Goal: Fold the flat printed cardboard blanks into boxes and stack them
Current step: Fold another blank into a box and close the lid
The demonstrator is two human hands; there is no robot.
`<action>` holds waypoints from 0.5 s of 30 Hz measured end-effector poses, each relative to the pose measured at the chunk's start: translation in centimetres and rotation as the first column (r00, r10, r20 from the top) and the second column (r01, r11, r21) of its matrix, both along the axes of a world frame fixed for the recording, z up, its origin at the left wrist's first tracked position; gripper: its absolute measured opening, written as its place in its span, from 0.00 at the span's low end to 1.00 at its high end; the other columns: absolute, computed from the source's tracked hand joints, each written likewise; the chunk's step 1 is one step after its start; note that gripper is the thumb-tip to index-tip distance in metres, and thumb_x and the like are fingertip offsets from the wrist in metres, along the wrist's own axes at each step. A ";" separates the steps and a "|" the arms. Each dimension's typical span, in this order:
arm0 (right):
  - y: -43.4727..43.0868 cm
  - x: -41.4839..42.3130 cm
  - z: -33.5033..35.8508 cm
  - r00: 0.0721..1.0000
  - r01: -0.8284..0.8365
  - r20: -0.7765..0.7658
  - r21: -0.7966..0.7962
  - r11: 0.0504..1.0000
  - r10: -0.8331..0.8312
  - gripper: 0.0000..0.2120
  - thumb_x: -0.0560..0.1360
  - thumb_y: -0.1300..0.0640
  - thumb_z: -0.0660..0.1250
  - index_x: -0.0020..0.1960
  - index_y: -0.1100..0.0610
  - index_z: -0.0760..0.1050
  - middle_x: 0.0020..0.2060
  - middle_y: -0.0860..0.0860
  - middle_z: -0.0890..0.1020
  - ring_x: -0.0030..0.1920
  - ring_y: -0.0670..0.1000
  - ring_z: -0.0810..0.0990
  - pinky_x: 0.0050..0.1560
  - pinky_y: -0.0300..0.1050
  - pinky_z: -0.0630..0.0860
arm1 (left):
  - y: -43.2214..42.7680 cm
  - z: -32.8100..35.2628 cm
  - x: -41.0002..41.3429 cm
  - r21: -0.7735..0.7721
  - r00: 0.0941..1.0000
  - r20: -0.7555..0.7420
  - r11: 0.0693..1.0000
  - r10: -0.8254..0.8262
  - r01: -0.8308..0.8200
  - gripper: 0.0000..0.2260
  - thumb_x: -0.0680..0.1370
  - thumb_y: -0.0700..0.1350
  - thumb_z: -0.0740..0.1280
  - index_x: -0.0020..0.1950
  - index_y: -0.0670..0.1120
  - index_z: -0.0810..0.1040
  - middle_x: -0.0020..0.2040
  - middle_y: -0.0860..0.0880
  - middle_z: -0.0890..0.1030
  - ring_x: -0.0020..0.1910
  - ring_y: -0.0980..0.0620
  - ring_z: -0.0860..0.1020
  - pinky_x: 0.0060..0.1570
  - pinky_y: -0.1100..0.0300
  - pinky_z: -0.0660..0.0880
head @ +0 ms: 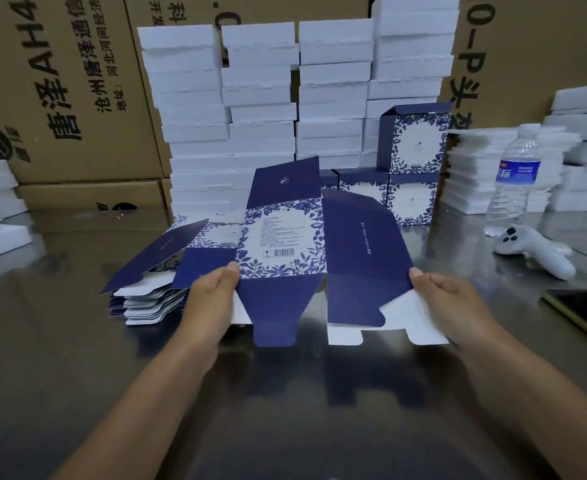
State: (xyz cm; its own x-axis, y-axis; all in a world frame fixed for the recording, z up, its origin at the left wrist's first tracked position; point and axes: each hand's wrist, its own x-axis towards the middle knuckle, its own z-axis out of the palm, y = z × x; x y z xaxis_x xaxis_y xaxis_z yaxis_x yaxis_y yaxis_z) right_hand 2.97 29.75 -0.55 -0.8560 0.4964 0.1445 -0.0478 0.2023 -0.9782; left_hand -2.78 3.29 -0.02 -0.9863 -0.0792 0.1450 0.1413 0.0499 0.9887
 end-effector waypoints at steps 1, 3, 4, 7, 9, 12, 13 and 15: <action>-0.2 0.0 0.0 1.000 0.014 -0.013 0.056 0.998 -0.013 0.14 0.78 0.56 0.63 0.38 0.64 0.73 0.31 0.57 0.75 0.22 0.46 0.72 0.22 0.33 0.68 | -0.1 0.0 0.0 0.006 1.000 0.016 1.000 -0.008 0.008 0.18 0.81 0.50 0.59 0.48 0.34 0.77 0.41 0.44 0.80 0.40 0.48 0.76 0.45 0.54 0.69; -0.2 -0.1 -0.4 0.998 0.044 -0.049 0.233 0.971 -0.033 0.02 0.78 0.58 0.64 0.46 0.55 0.73 0.34 0.53 0.78 0.30 0.44 0.75 0.31 0.38 0.71 | -0.1 0.0 0.1 0.025 0.998 0.045 0.999 -0.047 0.046 0.17 0.81 0.50 0.60 0.46 0.37 0.79 0.43 0.43 0.83 0.41 0.47 0.79 0.47 0.53 0.72; -0.2 -0.1 -0.7 0.999 0.039 -0.042 0.332 0.943 -0.026 0.05 0.77 0.57 0.64 0.53 0.53 0.71 0.36 0.51 0.78 0.35 0.46 0.76 0.35 0.41 0.70 | 0.0 0.0 0.2 0.035 0.996 0.050 0.997 -0.075 0.074 0.16 0.81 0.49 0.60 0.44 0.39 0.80 0.43 0.44 0.84 0.41 0.47 0.80 0.48 0.53 0.73; -0.2 0.1 -1.4 0.999 -0.035 0.036 0.534 0.844 0.019 0.15 0.77 0.52 0.63 0.64 0.50 0.70 0.46 0.48 0.73 0.47 0.49 0.74 0.47 0.40 0.66 | 0.2 0.1 0.5 0.056 0.985 0.070 0.987 -0.157 0.153 0.15 0.82 0.48 0.59 0.44 0.43 0.81 0.40 0.47 0.85 0.39 0.51 0.82 0.44 0.57 0.76; -0.3 0.3 -1.5 0.992 -0.103 0.116 0.608 0.787 0.041 0.18 0.78 0.48 0.62 0.66 0.51 0.70 0.52 0.49 0.69 0.51 0.48 0.72 0.50 0.37 0.63 | 0.4 0.3 0.6 0.094 0.975 0.097 0.977 -0.199 0.190 0.14 0.82 0.47 0.59 0.46 0.42 0.81 0.38 0.47 0.85 0.36 0.52 0.82 0.37 0.61 0.78; -0.6 0.4 -1.3 0.975 -0.216 0.179 0.628 0.748 0.131 0.15 0.79 0.47 0.59 0.61 0.52 0.76 0.52 0.50 0.76 0.54 0.50 0.75 0.51 0.39 0.66 | 0.7 0.8 1.1 0.180 0.955 0.175 0.962 -0.237 0.206 0.11 0.80 0.48 0.61 0.49 0.43 0.80 0.37 0.47 0.84 0.34 0.51 0.82 0.31 0.61 0.77; -0.7 0.4 -1.3 0.971 -0.237 0.175 0.616 0.751 0.163 0.14 0.79 0.47 0.58 0.58 0.51 0.77 0.50 0.49 0.78 0.53 0.50 0.76 0.51 0.40 0.68 | 0.8 1.0 1.3 0.196 0.951 0.190 0.958 -0.245 0.207 0.11 0.80 0.48 0.62 0.50 0.42 0.79 0.39 0.46 0.83 0.36 0.49 0.81 0.30 0.60 0.77; -0.8 0.5 -1.1 0.960 -0.280 0.183 0.570 0.772 0.213 0.16 0.77 0.43 0.58 0.57 0.50 0.77 0.49 0.48 0.80 0.51 0.49 0.78 0.54 0.43 0.71 | 0.8 1.3 1.5 0.216 0.943 0.183 0.947 -0.279 0.238 0.12 0.81 0.48 0.61 0.53 0.40 0.76 0.44 0.42 0.82 0.40 0.46 0.82 0.30 0.57 0.78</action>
State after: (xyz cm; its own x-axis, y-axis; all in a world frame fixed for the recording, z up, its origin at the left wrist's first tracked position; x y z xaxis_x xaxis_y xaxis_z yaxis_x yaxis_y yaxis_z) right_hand 3.51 28.92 -1.69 -0.9636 0.1145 0.2417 -0.0829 0.7313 -0.6770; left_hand -1.32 4.09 1.25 -0.9825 0.1769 -0.0583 -0.0854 -0.1501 0.9850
